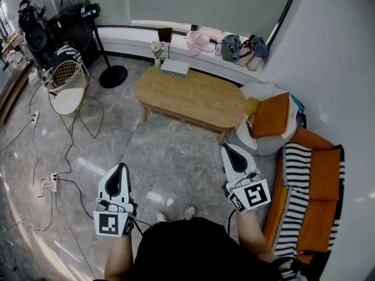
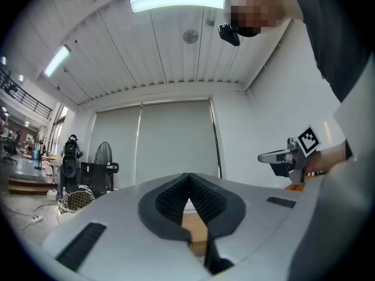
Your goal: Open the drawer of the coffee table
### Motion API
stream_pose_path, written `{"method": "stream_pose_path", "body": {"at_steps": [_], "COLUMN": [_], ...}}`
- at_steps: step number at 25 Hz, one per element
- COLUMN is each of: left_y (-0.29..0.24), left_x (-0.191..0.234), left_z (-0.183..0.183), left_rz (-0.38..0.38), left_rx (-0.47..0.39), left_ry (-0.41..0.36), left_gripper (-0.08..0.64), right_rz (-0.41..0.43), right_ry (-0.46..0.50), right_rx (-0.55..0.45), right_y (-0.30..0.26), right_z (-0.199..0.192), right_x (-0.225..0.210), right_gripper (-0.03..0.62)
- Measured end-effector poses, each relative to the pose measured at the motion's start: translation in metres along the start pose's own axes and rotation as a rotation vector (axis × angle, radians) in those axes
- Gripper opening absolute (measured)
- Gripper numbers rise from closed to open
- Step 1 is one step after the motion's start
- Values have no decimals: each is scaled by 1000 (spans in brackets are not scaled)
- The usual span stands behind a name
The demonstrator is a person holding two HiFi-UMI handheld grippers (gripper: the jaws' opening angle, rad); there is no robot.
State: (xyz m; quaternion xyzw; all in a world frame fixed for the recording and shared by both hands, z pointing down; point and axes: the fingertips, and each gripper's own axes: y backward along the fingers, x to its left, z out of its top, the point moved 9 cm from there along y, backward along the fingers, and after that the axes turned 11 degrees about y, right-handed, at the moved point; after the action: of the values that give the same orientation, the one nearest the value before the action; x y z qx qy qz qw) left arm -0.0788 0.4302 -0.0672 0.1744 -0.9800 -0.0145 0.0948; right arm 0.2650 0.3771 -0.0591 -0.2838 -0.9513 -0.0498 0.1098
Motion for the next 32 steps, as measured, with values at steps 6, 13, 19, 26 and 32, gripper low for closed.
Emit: {"method": "stream_pose_path", "body": {"at_steps": [6, 13, 19, 26, 32], "left_y": [2, -3, -16, -35, -74], "left_x": [-9, -21, -36, -33, 0], "left_z": [-4, -15, -23, -25, -35], "left_rz": [-1, 9, 23, 31, -7], "left_rx": [9, 28, 18, -2, 37], "left_ry": [6, 13, 28, 19, 32], "left_gripper": [8, 8, 8, 8, 8], "right_rz": [7, 27, 43, 92, 65], "right_ry": [-13, -96, -124, -126, -125], "right_rx": [9, -24, -6, 6, 36], "right_y": [8, 22, 24, 4, -31], "right_z": [-7, -22, -45, -56, -63], "right_x": [-1, -17, -36, -44, -50], "right_gripper": [5, 5, 5, 5, 5]}}
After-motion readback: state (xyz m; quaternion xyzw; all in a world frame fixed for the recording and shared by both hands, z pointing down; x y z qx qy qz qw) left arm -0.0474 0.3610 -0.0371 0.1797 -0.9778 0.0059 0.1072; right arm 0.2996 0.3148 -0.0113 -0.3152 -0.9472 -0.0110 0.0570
